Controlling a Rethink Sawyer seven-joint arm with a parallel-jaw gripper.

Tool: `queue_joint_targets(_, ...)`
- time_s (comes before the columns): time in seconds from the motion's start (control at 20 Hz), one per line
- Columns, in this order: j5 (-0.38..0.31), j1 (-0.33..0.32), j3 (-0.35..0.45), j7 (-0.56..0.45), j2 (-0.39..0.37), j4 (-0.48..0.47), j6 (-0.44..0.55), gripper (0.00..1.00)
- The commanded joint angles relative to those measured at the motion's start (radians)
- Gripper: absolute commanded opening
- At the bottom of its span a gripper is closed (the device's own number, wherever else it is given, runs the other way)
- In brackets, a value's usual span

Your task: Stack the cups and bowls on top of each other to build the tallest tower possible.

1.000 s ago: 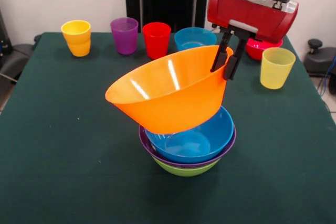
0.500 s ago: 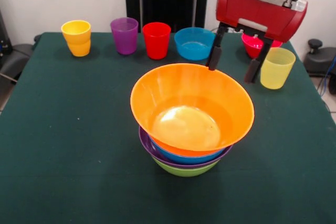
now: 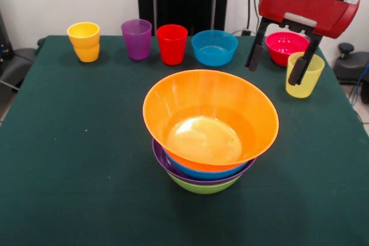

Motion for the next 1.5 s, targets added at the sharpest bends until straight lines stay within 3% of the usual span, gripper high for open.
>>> queue_joint_targets(0.05, -0.047, 0.008, 0.053, 0.008, 0.024, 0.120, -0.007, 1.00)
queue_joint_targets(0.4, -0.030, 0.010, 0.046, 0.020, -0.003, 0.124, 0.026, 1.00)
queue_joint_targets(0.5, 0.030, -0.011, 0.064, 0.074, -0.003, 0.181, 0.053, 1.00)
queue_joint_targets(0.65, 0.060, -0.078, 0.133, 0.041, 0.054, 0.246, -0.084, 1.00)
queue_joint_targets(0.95, 0.050, -0.129, 0.179, -0.022, 0.156, 0.204, -0.138, 1.00)
queue_joint_targets(1.15, 0.009, -0.114, 0.154, -0.020, 0.195, 0.170, -0.135, 1.00)
queue_joint_targets(1.5, -0.019, -0.112, 0.118, -0.046, 0.198, 0.203, -0.095, 1.00)
